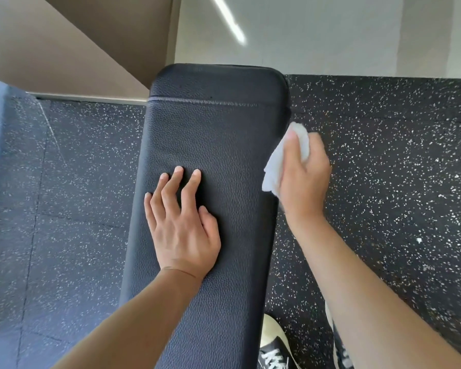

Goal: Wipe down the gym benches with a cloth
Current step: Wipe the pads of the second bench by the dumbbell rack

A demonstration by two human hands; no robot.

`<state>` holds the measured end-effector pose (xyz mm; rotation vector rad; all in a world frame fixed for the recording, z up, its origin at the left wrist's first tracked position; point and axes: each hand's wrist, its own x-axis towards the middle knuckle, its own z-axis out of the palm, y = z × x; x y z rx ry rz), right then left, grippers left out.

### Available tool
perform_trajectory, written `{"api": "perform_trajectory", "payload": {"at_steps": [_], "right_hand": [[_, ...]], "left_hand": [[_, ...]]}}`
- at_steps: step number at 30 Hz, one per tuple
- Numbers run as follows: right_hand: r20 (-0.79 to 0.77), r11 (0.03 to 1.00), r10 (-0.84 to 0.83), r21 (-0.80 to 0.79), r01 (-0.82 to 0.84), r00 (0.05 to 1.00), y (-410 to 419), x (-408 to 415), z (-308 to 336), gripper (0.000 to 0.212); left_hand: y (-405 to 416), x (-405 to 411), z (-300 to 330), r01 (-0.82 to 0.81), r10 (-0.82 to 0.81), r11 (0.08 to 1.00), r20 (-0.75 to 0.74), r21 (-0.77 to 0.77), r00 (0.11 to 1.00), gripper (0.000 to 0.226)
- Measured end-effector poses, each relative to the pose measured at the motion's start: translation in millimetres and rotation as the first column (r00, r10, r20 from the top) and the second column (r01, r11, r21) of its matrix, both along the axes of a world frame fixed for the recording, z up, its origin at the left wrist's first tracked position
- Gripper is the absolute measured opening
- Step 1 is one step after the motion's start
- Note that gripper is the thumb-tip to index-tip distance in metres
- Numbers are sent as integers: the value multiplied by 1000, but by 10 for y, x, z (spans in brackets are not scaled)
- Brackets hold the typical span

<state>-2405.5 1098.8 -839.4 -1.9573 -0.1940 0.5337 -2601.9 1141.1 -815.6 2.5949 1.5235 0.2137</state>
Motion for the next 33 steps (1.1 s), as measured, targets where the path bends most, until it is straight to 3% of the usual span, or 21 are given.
{"api": "perform_trajectory", "payload": {"at_steps": [7,11,16,28,33], "right_hand": [[41,978,206,26,-207,978,-731,-725,132,38],[-51,998,68,6,-68,996,-252,-211,-4,38],[-145,985,-33,164,57,989,265,337,-248,40],[-95,997,8,80,0,995,-1031,-1198,150,39],[-242,990,-104,68,124,965,-576,-775,118,39]], "left_hand": [[0,12,14,5,-5,1000,0,-1,1000,61],[-5,11,4,9,-9,1000,3,15,1000,59],[1,15,-10,8,-8,1000,-10,19,1000,60],[-11,-3,-27,10,-10,1000,0,28,1000,60],[-2,-6,-48,25,-26,998,12,54,1000,59]]}}
